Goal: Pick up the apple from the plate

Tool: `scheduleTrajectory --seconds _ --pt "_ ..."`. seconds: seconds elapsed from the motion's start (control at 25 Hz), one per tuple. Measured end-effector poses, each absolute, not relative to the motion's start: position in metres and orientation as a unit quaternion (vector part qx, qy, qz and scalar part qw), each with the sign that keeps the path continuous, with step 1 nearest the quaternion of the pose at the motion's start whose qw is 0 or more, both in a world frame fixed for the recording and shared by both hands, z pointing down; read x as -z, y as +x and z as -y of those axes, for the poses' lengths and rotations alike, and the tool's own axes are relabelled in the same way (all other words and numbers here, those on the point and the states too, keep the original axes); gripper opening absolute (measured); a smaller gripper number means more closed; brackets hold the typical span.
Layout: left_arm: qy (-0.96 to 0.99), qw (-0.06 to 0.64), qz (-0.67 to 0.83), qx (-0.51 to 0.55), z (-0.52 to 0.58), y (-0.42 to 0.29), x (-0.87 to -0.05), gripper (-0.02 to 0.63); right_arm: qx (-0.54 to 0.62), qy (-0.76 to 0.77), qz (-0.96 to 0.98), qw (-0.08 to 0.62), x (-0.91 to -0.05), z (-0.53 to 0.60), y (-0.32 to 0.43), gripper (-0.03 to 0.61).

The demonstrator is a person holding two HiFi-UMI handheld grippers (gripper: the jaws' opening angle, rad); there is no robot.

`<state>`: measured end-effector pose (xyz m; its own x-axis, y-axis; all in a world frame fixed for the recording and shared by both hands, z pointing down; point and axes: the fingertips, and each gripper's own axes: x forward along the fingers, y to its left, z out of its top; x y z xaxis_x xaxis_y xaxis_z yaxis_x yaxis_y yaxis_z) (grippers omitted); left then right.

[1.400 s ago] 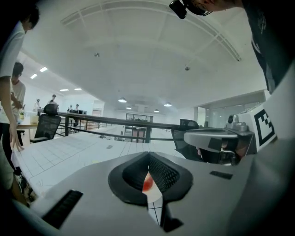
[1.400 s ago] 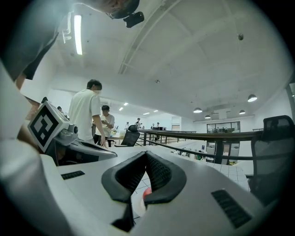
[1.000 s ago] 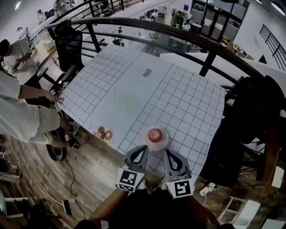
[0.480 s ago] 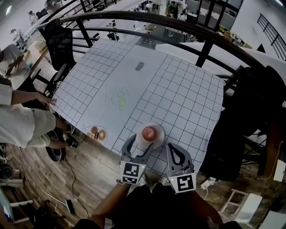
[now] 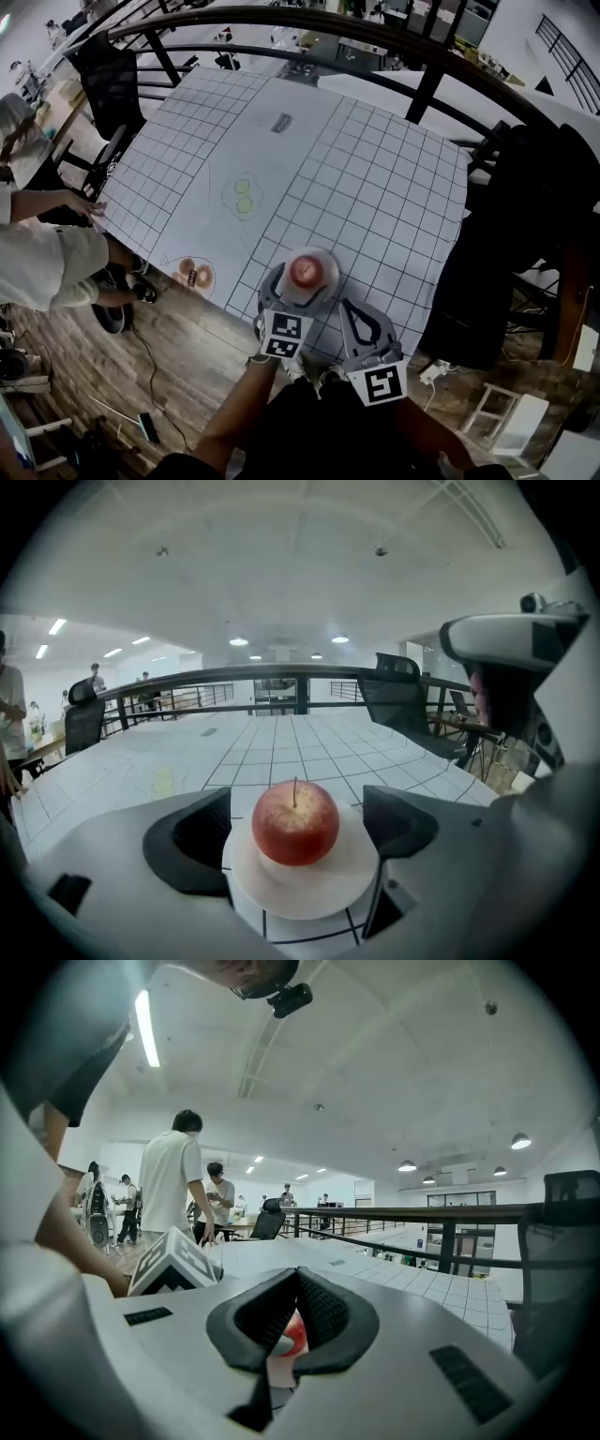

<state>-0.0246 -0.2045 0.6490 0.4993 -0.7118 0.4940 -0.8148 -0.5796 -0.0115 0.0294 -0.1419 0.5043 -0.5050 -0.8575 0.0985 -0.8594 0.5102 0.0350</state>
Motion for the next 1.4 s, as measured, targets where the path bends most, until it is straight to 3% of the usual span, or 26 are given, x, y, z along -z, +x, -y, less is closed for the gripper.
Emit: scheduleTrajectory --seconds 0.52,1.4 --pt "0.843 0.138 0.416 -0.312 0.214 -0.012 -0.696 0.443 -0.014 0.506 0.861 0.056 -0.51 0.144 0.047 0.023" --pt "0.83 0.148 0.446 -0.3 0.222 -0.018 -0.703 0.42 -0.022 0.506 0.859 0.072 -0.525 0.142 0.059 0.023"
